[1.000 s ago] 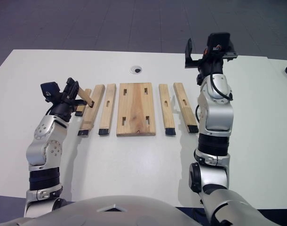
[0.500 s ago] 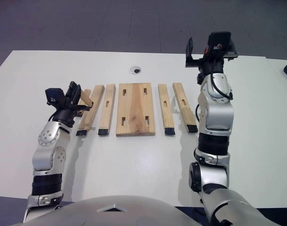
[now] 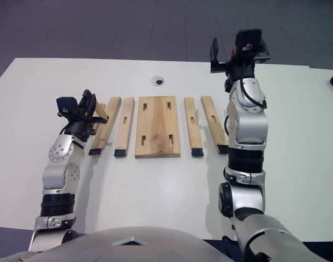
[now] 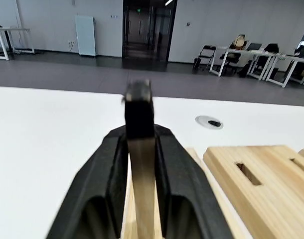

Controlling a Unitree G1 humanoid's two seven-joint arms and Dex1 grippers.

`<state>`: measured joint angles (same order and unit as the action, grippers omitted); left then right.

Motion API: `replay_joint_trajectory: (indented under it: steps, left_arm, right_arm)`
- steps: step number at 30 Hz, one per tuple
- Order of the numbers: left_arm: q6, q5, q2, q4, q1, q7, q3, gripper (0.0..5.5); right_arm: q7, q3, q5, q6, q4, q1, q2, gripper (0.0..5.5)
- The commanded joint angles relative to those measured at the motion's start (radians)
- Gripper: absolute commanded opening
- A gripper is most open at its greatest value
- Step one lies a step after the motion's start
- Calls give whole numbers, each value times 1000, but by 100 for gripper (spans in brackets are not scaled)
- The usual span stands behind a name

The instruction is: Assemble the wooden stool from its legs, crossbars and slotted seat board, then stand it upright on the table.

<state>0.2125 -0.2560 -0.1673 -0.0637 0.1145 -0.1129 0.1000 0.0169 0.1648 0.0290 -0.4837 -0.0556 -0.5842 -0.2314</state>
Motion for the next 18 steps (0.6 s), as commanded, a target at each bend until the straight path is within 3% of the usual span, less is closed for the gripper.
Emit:
replay_joint_trajectory:
  steps: [1, 6, 12, 15, 18]
  left_arm:
    - [22, 14, 5, -5, 12, 13, 8, 156]
    - [29, 24, -12, -31, 16, 13, 15, 238]
    - [108, -116, -81, -286, 14, -81, 84, 332]
    - [181, -245, -104, -342, 101, -85, 153, 379]
    - [238, -387, -69, -161, 323, 9, 261, 428]
  right_arm:
    - [8, -2, 3, 15, 15, -30, -12, 540]
    - [13, 1, 1, 23, 21, -30, -17, 540]
    - [16, 5, 4, 20, 24, -25, -24, 540]
    - [15, -1, 5, 18, 22, -27, -20, 540]
    - [9, -4, 6, 18, 22, -28, -11, 540]
